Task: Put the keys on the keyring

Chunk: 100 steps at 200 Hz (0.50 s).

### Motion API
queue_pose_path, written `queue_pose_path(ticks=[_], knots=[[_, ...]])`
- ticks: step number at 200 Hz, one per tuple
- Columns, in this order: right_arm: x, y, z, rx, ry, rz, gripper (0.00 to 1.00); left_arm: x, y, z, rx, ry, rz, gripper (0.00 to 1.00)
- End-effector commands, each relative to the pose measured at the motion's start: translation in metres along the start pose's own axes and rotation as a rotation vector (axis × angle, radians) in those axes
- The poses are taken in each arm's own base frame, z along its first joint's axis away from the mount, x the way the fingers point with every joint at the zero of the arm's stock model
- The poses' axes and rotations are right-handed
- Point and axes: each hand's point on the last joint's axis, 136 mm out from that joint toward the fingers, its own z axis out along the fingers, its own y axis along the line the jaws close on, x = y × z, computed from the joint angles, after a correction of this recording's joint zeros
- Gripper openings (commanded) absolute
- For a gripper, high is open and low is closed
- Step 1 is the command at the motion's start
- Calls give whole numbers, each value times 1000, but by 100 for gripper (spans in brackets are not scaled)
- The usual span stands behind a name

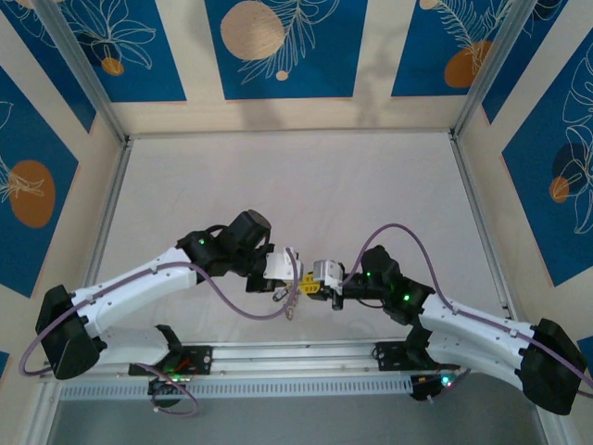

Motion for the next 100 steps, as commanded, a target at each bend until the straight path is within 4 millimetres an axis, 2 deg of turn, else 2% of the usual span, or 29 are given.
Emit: queue_pose_path(ticks=[1, 13, 33, 44, 54, 65, 100], knots=[[1, 7, 2, -40, 2, -8, 6, -14, -3, -9, -6, -66, 52, 0], [4, 9, 3, -47, 6, -5, 2, -15, -4, -10, 0, -71, 63, 0], [5, 14, 3, -73, -1, -7, 1, -17, -9, -14, 10, -89, 89, 0], [8, 15, 3, -74, 1, -7, 6, -17, -11, -15, 16, -96, 105, 0], [8, 13, 3, -65, 5, -9, 15, -18, -14, -17, 26, -105, 125, 0], [6, 10, 4, -57, 2, -15, 22, -19, -18, -18, 38, -115, 139, 0], [-3, 0, 8, -27, -10, -39, 23, -15, -28, -18, 85, -120, 180, 0]])
